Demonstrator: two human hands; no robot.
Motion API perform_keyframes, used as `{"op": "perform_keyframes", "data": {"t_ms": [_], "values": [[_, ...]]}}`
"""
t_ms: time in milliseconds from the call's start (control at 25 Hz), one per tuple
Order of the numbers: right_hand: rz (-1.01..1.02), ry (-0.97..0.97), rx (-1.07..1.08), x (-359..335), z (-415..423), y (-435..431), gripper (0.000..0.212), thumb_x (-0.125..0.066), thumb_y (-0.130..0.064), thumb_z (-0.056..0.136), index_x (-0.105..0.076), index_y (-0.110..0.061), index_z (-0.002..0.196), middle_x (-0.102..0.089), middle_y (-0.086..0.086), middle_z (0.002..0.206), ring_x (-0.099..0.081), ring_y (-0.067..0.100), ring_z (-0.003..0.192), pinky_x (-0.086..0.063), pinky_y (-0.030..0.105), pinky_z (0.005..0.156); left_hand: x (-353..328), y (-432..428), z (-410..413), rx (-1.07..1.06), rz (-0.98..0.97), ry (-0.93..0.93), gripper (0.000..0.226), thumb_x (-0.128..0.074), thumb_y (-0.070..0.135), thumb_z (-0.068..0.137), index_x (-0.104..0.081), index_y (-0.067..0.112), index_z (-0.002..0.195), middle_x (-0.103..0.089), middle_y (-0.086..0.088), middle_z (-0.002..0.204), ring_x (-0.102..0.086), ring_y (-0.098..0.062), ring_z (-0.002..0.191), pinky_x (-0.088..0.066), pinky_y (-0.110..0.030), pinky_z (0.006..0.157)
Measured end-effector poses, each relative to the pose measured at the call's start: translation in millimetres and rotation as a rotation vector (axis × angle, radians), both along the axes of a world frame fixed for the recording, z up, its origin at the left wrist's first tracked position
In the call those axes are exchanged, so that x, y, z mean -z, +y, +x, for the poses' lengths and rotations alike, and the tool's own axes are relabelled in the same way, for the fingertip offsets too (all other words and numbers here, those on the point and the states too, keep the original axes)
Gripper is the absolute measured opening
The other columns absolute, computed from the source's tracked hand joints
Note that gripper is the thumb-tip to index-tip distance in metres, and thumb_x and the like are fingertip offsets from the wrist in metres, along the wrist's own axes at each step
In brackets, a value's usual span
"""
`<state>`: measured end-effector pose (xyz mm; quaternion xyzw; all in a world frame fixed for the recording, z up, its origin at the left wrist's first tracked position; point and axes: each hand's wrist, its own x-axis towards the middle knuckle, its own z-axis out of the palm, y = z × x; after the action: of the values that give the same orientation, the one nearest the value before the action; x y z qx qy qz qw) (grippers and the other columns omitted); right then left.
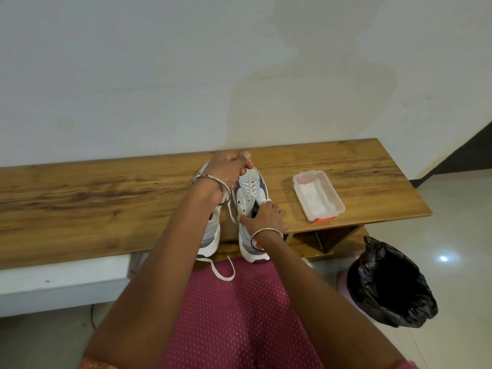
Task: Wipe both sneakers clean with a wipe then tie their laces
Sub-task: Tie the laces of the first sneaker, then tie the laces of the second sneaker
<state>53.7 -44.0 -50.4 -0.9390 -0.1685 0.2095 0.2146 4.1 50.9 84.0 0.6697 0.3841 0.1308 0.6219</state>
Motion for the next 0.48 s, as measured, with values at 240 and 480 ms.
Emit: {"op": "perform_keyframes", "data": {"t_ms": [240,480], "values": [[0.104,0.122,0.036,-18.4,4.2,-15.2,0.078,-0.075,-0.072,0.063,-0.059,-0.014,0.113,-0.062,0.009,0.115,-0.055,0.030,0.113,-0.050,0.044,0.091,-43.3,6.9,-22.0,0.080,0.051,-0.134,0.036,-0.057,0.033,0.103,-0.067,0.008,0.079,-0.053,0.002,0.059,-0.038,-0.008,0.043,-0.037,-0.019,0.044],[0.359,0.179,0.099,-81.0,44.6,-42.7,0.024,-0.065,-0.024,0.088,-0.066,-0.003,0.100,-0.068,0.010,0.087,-0.062,0.024,0.082,-0.050,0.035,0.077,-67.3,-3.7,-33.7,0.029,0.084,-0.237,0.034,-0.059,0.037,0.101,-0.069,0.013,0.080,-0.066,0.000,0.087,-0.058,-0.013,0.074,-0.053,-0.023,0.063]]}}
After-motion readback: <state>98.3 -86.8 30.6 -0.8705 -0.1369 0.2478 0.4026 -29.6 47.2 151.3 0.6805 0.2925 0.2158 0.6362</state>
